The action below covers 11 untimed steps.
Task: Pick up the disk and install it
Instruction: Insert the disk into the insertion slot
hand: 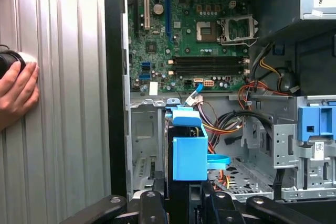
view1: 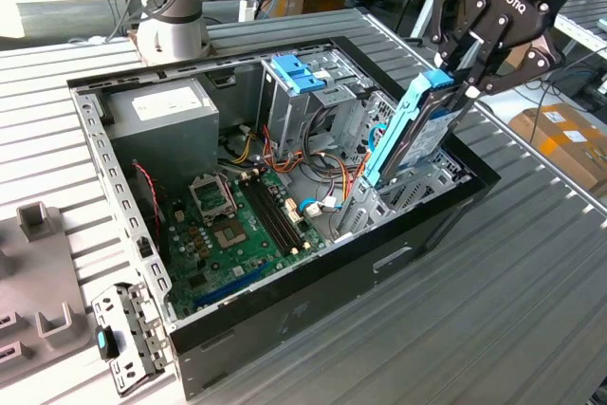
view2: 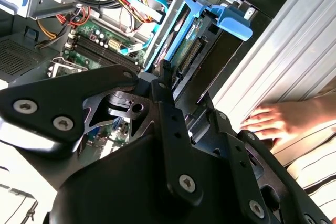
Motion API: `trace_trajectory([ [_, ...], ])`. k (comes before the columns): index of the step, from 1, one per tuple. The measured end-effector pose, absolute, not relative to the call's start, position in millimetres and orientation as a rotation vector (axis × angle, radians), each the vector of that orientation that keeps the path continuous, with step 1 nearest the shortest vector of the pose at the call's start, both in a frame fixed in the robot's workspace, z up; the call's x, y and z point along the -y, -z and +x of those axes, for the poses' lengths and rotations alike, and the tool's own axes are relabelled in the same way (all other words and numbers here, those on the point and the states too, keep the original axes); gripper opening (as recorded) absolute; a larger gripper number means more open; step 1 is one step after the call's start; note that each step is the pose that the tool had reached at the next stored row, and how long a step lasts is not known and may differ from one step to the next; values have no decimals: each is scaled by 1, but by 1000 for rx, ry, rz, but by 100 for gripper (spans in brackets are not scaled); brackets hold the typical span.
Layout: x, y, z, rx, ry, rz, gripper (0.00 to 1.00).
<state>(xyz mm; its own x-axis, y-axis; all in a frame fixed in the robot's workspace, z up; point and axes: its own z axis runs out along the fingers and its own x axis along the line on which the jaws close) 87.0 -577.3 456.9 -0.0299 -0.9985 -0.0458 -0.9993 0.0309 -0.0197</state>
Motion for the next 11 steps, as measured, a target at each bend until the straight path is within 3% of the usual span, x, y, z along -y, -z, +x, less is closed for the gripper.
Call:
trace_trajectory([
  [11, 577, -435, 87, -2221, -27, -2155, 35],
])
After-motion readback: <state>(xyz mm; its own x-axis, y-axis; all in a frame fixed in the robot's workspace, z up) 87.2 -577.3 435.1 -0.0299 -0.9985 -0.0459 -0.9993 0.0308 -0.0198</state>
